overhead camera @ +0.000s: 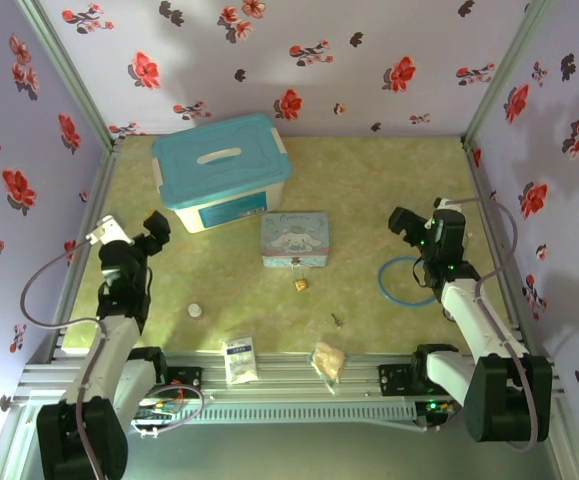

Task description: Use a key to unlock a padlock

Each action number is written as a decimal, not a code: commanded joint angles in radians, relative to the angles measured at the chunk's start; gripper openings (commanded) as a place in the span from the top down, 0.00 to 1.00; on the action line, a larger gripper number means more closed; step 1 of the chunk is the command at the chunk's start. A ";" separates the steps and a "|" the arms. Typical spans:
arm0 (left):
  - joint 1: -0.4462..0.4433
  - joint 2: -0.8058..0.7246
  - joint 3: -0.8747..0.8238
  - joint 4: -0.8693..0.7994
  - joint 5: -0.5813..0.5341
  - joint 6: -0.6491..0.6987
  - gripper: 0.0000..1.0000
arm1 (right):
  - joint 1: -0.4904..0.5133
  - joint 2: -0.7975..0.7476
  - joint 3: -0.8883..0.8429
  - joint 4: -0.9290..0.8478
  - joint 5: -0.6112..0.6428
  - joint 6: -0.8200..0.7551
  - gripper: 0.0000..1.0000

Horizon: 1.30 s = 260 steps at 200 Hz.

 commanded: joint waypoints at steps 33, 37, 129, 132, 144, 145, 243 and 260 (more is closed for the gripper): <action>-0.133 -0.097 0.074 -0.295 0.289 -0.159 0.00 | 0.235 -0.006 0.059 -0.351 -0.100 -0.031 0.06; -0.160 -0.105 0.082 -0.308 0.286 -0.150 0.00 | 0.258 -0.009 0.055 -0.358 -0.089 -0.026 0.06; -0.648 -0.085 0.157 -0.492 0.242 -0.224 0.00 | 0.699 -0.085 -0.041 -0.490 0.075 0.152 0.27; -0.664 -0.077 0.155 -0.484 0.242 -0.232 0.00 | 0.705 -0.083 -0.045 -0.488 0.068 0.152 0.29; -0.716 -0.044 0.151 -0.453 0.236 -0.261 0.00 | 0.733 -0.070 -0.039 -0.498 0.059 0.158 0.31; -0.721 -0.042 0.151 -0.450 0.234 -0.264 0.00 | 0.736 -0.068 -0.038 -0.498 0.059 0.158 0.32; -0.956 0.191 0.151 -0.260 0.112 -0.334 0.00 | 0.941 0.094 -0.053 -0.473 0.143 0.246 0.47; -0.965 0.217 0.159 -0.257 0.110 -0.338 0.00 | 0.965 0.118 -0.053 -0.463 0.155 0.254 0.49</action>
